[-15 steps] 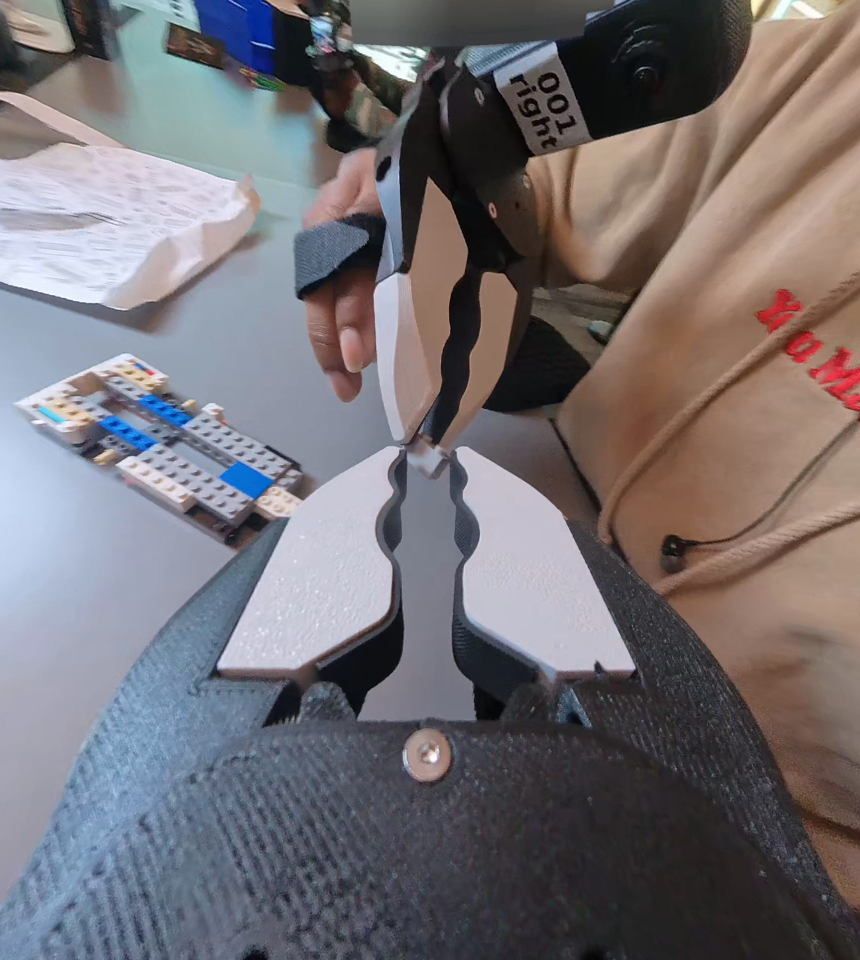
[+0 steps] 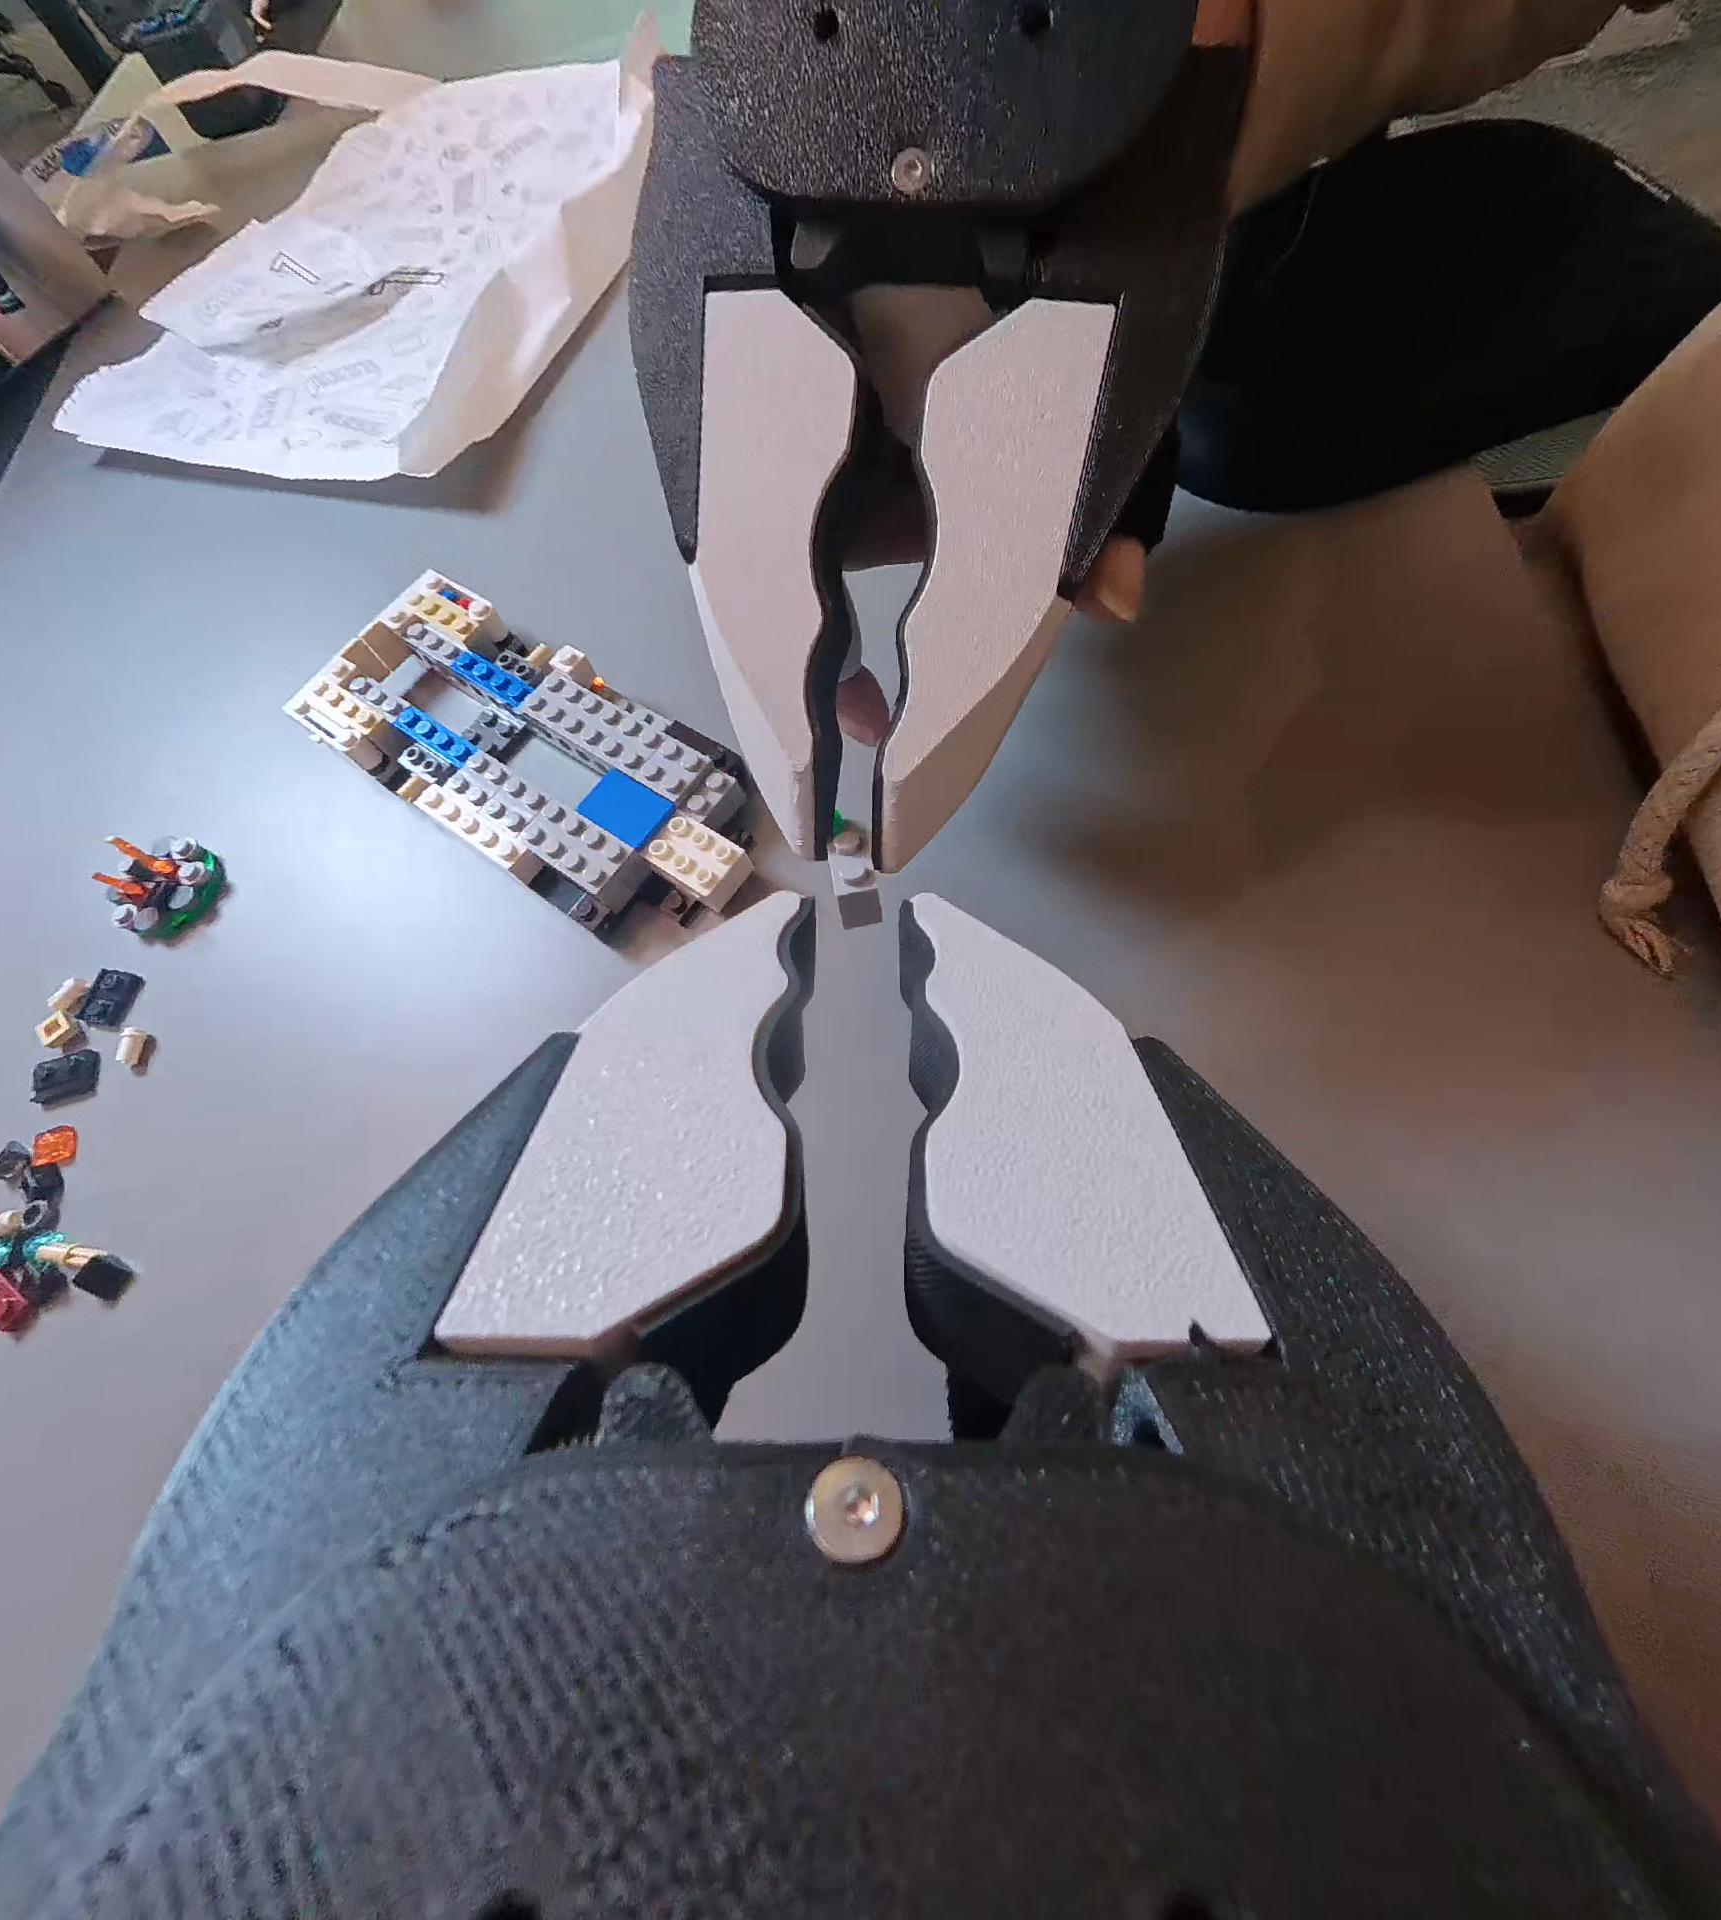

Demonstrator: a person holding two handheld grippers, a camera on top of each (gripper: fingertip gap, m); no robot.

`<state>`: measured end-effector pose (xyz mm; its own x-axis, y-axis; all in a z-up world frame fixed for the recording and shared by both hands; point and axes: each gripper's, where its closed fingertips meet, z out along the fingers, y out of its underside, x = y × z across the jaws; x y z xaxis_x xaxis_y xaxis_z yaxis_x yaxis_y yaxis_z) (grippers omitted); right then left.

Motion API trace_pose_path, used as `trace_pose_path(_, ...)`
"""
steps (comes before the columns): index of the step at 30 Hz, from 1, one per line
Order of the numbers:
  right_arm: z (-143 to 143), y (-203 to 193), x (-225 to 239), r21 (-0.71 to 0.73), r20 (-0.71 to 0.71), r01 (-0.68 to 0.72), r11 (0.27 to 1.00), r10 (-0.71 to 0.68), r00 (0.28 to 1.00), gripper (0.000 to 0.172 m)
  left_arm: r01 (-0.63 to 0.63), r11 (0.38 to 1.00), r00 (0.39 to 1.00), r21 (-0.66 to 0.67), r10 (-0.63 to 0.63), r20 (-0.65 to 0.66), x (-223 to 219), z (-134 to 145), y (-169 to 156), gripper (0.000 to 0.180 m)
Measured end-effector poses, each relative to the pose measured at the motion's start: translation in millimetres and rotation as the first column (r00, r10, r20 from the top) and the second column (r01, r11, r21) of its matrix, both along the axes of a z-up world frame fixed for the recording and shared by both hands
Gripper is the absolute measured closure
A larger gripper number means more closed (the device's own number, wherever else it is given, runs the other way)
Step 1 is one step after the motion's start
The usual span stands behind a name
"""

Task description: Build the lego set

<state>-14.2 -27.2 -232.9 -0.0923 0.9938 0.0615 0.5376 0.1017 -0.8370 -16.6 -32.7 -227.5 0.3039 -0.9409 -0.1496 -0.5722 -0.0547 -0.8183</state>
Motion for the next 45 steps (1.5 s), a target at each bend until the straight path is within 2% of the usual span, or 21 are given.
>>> trace_pose_path(5, -1.4, -7.2, -3.2, 0.006, 0.019, -0.036, 0.999, 0.035, 0.999, 0.162, 0.022, 1.000, 1.000, -0.008, -0.022, -0.007, 3.0, -5.5, -5.5, 0.171)
trace_pose_path(21, -4.3, -3.0, -3.2, -0.006, 0.021, -0.029, 1.000, 0.029, 0.999, 0.163, 0.003, 0.999, 0.998, -0.035, 0.000, 0.069, 1.6, -0.9, -1.7, 0.170)
trace_pose_path(29, -6.4, -5.5, -1.2, -0.026, 0.009, -0.036, 0.999, 0.037, 0.999, 0.163, 0.023, 0.999, 0.998, -0.049, -0.020, 0.057, 3.7, -7.2, -2.6, 0.173)
trace_pose_path(30, -4.6, -0.9, 1.4, -0.016, 0.010, -0.022, 1.000, 0.022, 1.000, 0.158, 0.015, 0.999, 0.999, -0.036, -0.014, 0.042, 1.2, -8.8, 0.4, 0.173)
trace_pose_path(33, -5.9, 25.7, 21.1, 0.029, 0.096, 0.037, 0.999, -0.040, 0.995, 0.137, 0.010, 1.000, 1.000, -0.029, -0.009, 0.016, -7.4, -13.2, 9.1, 0.173)
trace_pose_path(35, -10.0, 47.2, 35.7, 0.046, 0.161, 0.072, 0.996, -0.079, 0.984, 0.129, 0.027, 0.999, 1.000, -0.032, -0.027, 0.008, -10.2, -16.1, 15.2, 0.173)
trace_pose_path(38, -16.0, 62.2, 43.0, 0.051, 0.255, 0.057, 0.997, -0.069, 0.964, 0.125, 0.078, 0.997, 0.997, -0.024, -0.078, -0.013, -8.3, -21.1, 29.3, 0.173)
trace_pose_path(41, -23.0, 67.3, 37.4, 0.111, 0.346, -0.014, 0.994, -0.025, 0.938, 0.126, 0.126, 0.992, 0.992, -0.016, -0.127, -0.030, -1.5, -24.8, 49.7, 0.173)
trace_pose_path(45, -39.6, 71.7, 36.4, 0.141, 0.494, -0.089, 0.986, 0.008, 0.870, 0.127, 0.206, 0.978, 0.976, -0.023, -0.207, -0.069, 8.2, -33.0, 65.8, 0.173)
